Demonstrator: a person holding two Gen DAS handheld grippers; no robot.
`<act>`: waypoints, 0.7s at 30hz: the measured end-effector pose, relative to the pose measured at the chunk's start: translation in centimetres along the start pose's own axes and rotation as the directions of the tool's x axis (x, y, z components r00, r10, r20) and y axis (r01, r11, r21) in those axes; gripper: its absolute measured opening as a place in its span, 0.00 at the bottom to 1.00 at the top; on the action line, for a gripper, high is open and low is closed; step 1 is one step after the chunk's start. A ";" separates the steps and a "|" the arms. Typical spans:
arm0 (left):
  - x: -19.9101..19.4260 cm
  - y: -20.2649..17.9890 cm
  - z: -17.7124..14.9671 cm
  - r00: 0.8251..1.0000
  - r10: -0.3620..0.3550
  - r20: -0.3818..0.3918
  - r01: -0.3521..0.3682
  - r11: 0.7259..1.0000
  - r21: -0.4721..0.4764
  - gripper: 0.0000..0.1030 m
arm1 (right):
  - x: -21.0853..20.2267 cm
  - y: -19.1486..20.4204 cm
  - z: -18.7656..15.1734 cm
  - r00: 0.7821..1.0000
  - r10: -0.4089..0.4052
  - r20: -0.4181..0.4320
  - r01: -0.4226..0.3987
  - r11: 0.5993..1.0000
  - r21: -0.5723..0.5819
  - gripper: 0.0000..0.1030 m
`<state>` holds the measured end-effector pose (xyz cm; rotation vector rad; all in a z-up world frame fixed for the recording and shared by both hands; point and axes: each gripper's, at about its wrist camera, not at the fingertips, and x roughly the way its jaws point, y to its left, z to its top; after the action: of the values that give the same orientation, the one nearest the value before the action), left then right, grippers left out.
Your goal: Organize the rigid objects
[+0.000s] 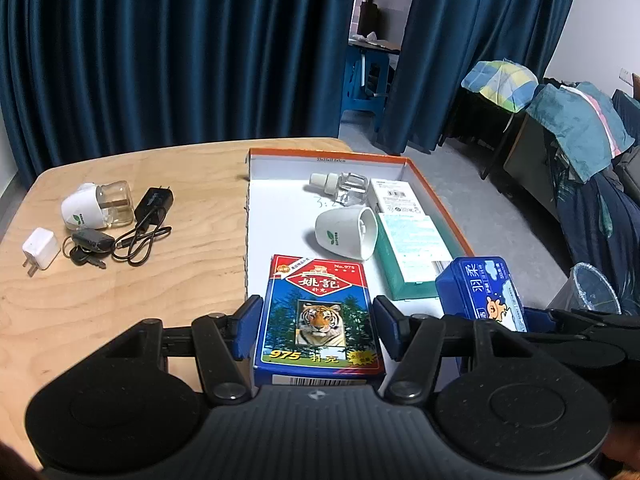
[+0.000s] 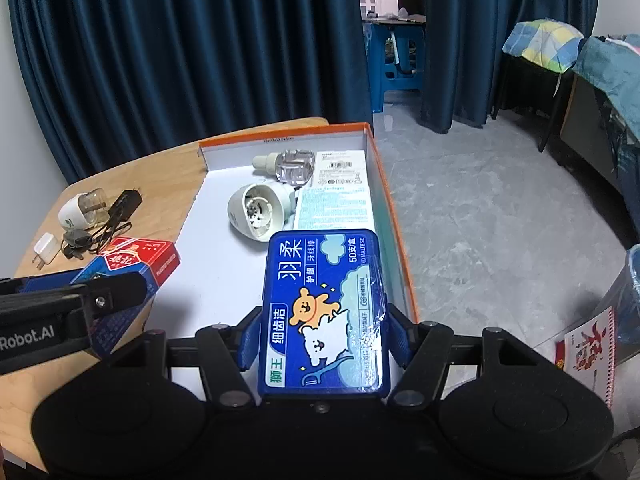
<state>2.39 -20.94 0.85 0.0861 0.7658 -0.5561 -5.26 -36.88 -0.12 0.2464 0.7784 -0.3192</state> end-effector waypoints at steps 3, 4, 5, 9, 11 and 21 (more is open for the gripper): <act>0.2 0.0 -0.2 1.000 0.006 -0.006 -0.006 1.000 0.003 0.59 | 0.3 -0.1 0.1 1.000 -0.003 -0.001 0.003 1.000 0.000 0.72; 0.2 0.1 -0.2 1.000 0.005 -0.009 -0.005 1.000 0.001 0.59 | 0.3 -0.1 0.1 1.000 -0.001 0.000 0.001 1.000 -0.001 0.72; 0.2 0.1 -0.3 1.000 0.005 -0.009 -0.005 1.000 0.001 0.59 | 0.4 -0.1 0.1 1.000 -0.001 0.001 0.001 1.000 -0.004 0.72; 0.3 0.1 -0.3 1.000 0.007 -0.011 -0.007 1.000 -0.001 0.59 | 0.7 -0.1 0.2 1.000 -0.003 0.000 0.003 1.000 -0.007 0.72; 0.3 0.1 -0.4 1.000 0.009 -0.008 -0.009 1.000 0.001 0.59 | 0.6 0.0 0.1 1.000 -0.010 0.006 0.010 1.000 -0.014 0.72; 0.3 -0.2 -0.5 1.000 0.015 -0.010 -0.015 1.000 -0.004 0.59 | -0.1 0.5 0.2 1.000 -0.016 0.008 0.016 0.999 -0.032 0.72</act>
<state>2.19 -21.14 0.30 0.0907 0.7753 -0.5402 -4.99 -36.49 0.18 0.2087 0.7774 -0.3224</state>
